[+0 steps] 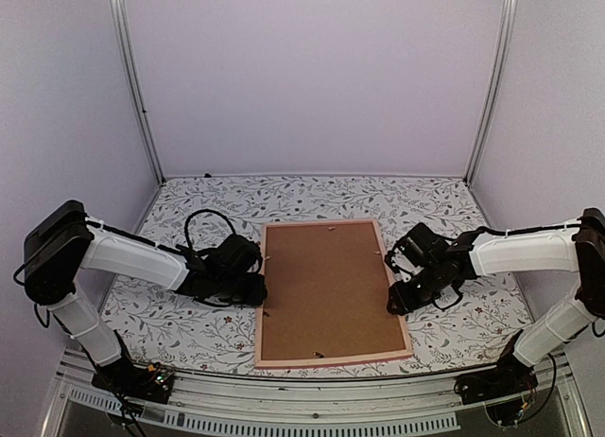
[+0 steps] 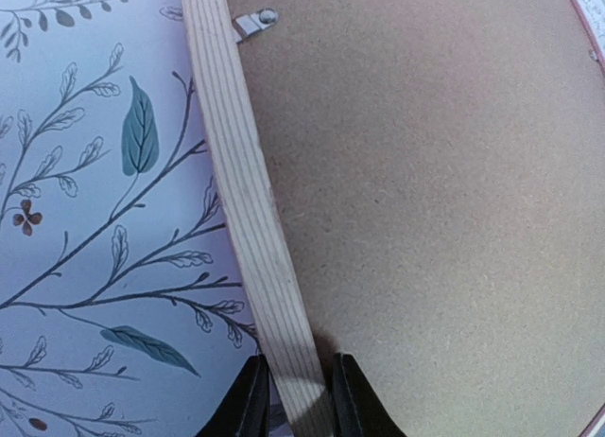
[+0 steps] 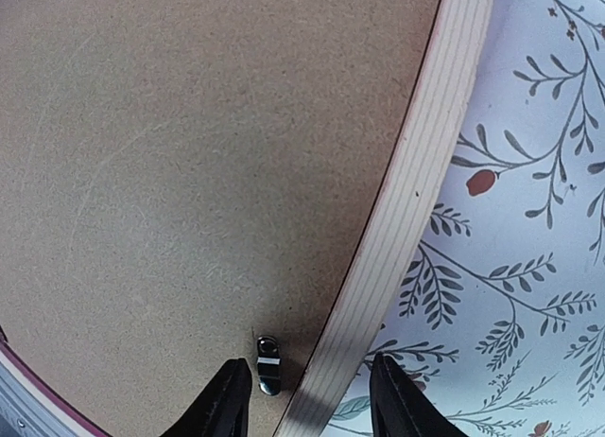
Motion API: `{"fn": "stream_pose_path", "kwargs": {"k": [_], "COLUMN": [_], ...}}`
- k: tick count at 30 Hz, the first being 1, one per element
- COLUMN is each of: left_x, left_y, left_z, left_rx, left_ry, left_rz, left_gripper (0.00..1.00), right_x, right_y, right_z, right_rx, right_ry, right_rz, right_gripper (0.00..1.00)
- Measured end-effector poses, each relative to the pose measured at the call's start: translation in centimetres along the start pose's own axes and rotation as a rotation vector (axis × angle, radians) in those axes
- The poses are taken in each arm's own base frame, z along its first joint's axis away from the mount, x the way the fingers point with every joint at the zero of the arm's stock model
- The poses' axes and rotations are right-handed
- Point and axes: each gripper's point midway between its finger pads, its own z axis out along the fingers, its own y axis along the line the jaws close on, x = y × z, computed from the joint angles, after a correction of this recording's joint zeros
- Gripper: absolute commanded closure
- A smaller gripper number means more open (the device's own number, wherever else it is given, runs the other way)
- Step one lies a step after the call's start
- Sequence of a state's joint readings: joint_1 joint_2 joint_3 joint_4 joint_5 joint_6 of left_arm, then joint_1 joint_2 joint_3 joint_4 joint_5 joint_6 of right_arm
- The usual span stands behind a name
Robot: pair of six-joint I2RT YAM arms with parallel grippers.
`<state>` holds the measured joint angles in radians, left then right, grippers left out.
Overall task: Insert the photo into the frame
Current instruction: Press the fastener onto the backboard.
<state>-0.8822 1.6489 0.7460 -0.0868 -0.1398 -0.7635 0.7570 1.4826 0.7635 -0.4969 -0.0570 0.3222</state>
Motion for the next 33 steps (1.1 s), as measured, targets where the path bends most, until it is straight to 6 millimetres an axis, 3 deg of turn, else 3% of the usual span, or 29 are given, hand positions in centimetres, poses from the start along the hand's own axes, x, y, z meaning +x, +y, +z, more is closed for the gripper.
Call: {"fn": "stream_pose_path", "kwargs": {"k": [17,33], "left_x": [0.0,0.0], "left_y": [-0.2,-0.2], "left_z": [0.0,0.0], "left_rx": [0.014,0.013], "left_ry": [-0.008,-0.007], "left_rz": [-0.002,-0.002], "left_gripper": [0.75,0.76], "right_x": [1.2,1.2], "right_y": [-0.3,-0.3], "right_z": [0.0,0.5], "right_rx": [0.002,0.008], "right_ry": [0.028,0.03], "right_rz": [0.085,0.109], "right_gripper": [0.63,0.73]}}
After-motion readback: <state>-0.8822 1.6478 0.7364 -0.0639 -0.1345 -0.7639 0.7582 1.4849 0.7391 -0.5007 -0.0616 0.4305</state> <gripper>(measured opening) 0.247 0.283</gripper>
